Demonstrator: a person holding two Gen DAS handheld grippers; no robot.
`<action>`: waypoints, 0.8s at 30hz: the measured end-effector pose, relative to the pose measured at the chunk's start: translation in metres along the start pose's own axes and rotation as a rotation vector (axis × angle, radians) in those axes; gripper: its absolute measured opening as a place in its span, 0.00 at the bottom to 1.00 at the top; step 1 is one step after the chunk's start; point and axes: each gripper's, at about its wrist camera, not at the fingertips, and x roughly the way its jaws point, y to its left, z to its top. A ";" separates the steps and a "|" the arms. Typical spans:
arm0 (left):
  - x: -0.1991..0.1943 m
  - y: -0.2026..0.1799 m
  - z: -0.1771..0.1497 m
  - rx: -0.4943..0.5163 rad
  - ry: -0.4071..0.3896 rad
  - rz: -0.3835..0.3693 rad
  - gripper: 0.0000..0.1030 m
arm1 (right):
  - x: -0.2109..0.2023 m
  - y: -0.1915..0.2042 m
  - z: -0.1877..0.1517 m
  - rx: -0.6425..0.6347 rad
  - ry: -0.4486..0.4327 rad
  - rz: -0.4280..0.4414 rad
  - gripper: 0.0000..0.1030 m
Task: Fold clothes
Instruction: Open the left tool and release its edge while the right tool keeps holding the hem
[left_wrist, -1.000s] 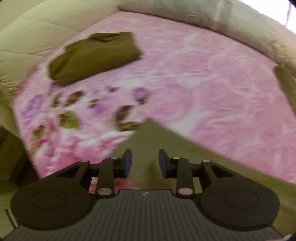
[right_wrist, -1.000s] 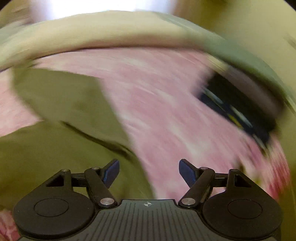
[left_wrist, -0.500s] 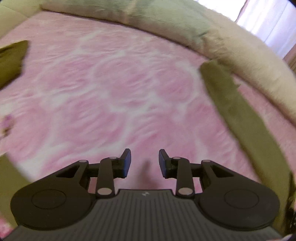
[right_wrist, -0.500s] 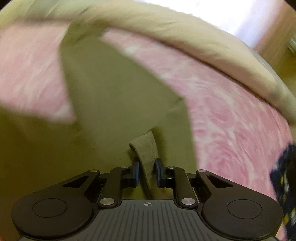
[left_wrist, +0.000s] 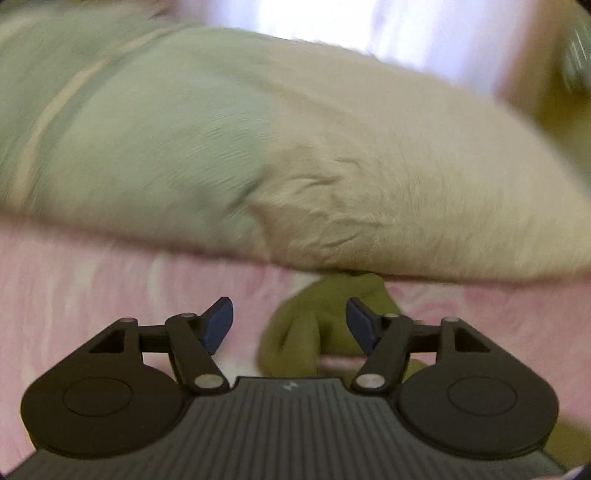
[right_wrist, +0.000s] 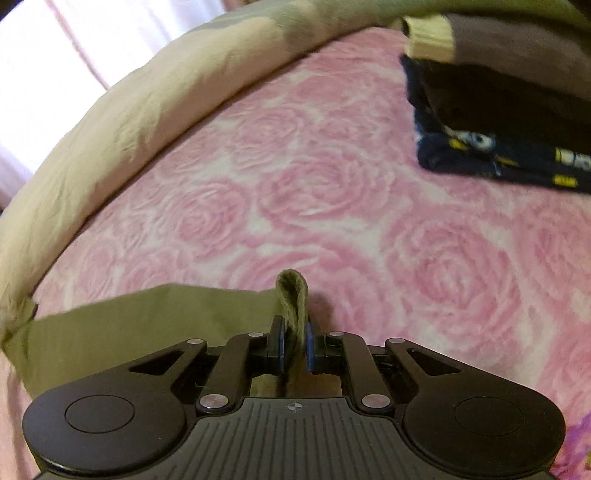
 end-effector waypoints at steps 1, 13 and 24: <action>0.013 -0.006 0.006 0.043 0.021 0.020 0.62 | 0.002 -0.001 0.000 0.014 0.004 -0.001 0.10; -0.010 0.019 -0.015 -0.029 0.017 -0.071 0.05 | 0.019 0.003 0.006 0.011 0.038 -0.017 0.09; -0.104 0.142 -0.097 -0.351 -0.049 0.304 0.26 | 0.036 0.011 0.017 -0.008 0.067 -0.026 0.10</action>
